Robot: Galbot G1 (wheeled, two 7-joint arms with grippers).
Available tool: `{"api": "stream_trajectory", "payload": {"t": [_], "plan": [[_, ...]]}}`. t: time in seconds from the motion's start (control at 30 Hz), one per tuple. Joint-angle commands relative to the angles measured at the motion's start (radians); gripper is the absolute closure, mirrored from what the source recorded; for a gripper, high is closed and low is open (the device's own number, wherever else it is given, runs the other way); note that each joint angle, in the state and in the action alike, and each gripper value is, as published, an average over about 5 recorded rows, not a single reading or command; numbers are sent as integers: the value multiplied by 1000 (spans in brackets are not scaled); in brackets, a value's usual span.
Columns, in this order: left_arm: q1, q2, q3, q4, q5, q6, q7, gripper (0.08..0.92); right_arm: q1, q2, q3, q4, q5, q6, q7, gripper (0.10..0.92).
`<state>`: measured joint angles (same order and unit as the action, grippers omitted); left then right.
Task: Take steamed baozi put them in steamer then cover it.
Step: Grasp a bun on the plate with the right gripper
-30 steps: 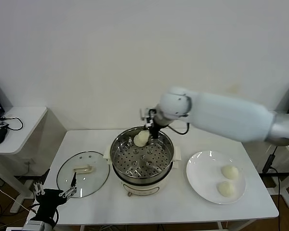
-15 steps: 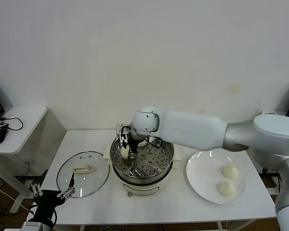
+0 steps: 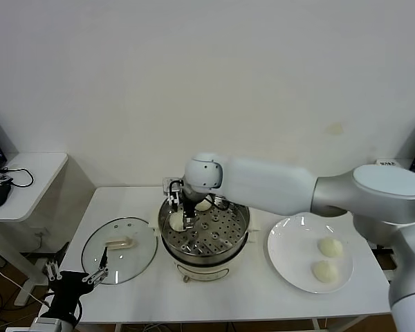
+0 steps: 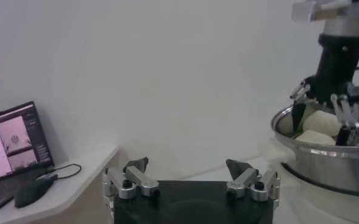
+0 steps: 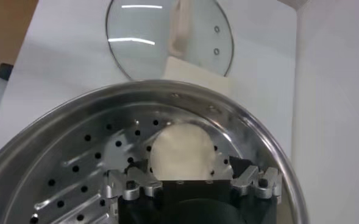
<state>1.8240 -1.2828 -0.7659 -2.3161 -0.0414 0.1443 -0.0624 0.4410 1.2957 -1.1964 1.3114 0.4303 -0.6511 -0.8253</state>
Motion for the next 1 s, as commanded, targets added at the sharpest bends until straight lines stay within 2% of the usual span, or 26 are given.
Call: {"api": "stream_trajectory", "payload": {"t": [0.03,0.23,0.47,0.73,1.0], "plan": [[-2,7,2,4,-1,1,1,177,185,-242,-2,169,-17,64,-179,202],[-7,22,12,9,-6,1,2,177,273,-545,-33,334,-72,173,-284,203],[-21,37,29,23,-6,3,4,177,190,-845,-10,401,-246,307,-346,203],[-33,33,47,36,-2,3,4,177,-103,-981,132,434,-421,374,-348,203],[-20,26,46,34,3,5,5,177,-588,-1053,498,417,-568,404,-327,203]]}}
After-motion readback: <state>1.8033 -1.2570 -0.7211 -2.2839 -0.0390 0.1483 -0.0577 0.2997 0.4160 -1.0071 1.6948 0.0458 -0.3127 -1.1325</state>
